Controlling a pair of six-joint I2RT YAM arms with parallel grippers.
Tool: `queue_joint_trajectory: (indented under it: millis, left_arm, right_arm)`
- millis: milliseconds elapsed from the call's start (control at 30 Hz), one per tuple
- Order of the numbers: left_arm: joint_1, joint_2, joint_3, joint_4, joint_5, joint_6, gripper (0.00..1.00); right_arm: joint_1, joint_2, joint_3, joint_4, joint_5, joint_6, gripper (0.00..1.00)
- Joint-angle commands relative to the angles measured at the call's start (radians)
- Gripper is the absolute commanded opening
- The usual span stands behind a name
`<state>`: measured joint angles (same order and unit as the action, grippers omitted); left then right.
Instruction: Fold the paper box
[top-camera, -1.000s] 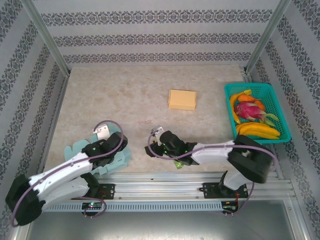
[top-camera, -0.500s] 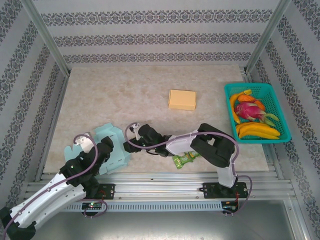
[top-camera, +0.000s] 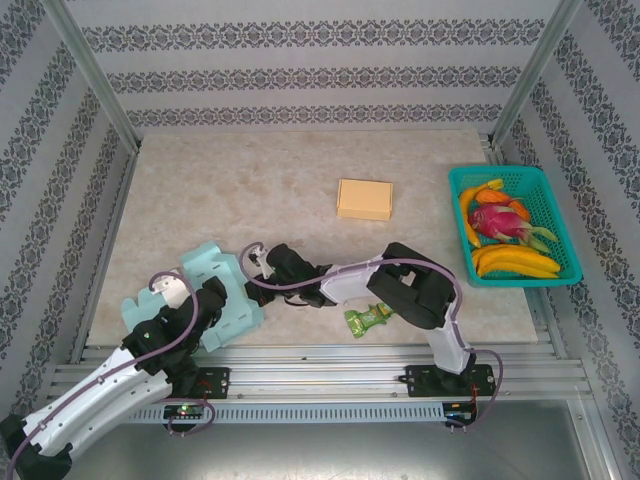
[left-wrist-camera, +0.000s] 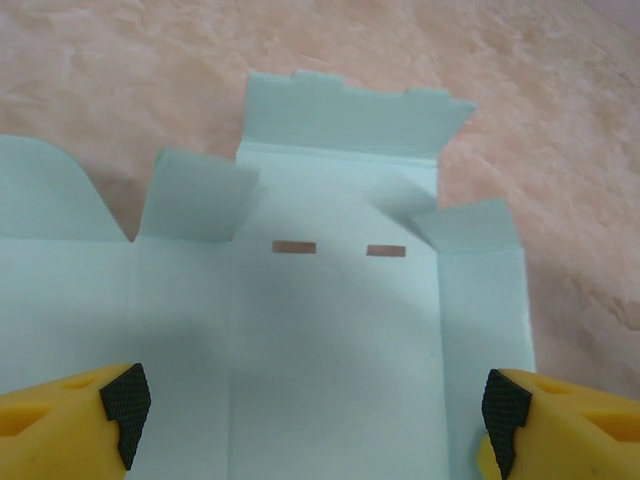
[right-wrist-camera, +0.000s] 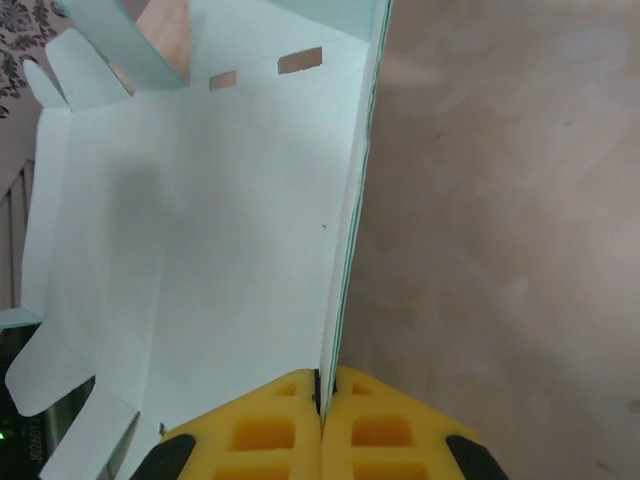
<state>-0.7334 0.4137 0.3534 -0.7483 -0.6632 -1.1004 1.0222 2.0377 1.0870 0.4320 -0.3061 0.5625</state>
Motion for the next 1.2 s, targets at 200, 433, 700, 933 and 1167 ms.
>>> queue_joint_trajectory:
  millis: [200,433,700,933,1167]
  left_arm:
    - [-0.011,-0.057,0.034,0.054,0.024,0.071,0.89]
    - [-0.011,-0.022,0.06,0.23,0.057,0.196,0.89]
    - [-0.011,0.079,0.094,0.362,0.089,0.283,0.89]
    - [-0.009,0.17,0.171,0.557,0.162,0.514,0.9]
    - [-0.009,0.209,0.203,0.754,0.417,0.716,0.91]
  right_arm:
    - [-0.129,-0.352,0.13,-0.602,0.241,-0.506,0.0]
    - [-0.279,-0.51,0.249,-0.85,0.263,-0.941,0.0]
    - [-0.306,-0.607,0.441,-1.2,0.407,-1.452,0.0]
    - [-0.346,-0.67,0.497,-1.368,0.184,-1.8,0.0]
    - [-0.315,-0.585,0.497,-1.284,0.295,-1.856,0.0]
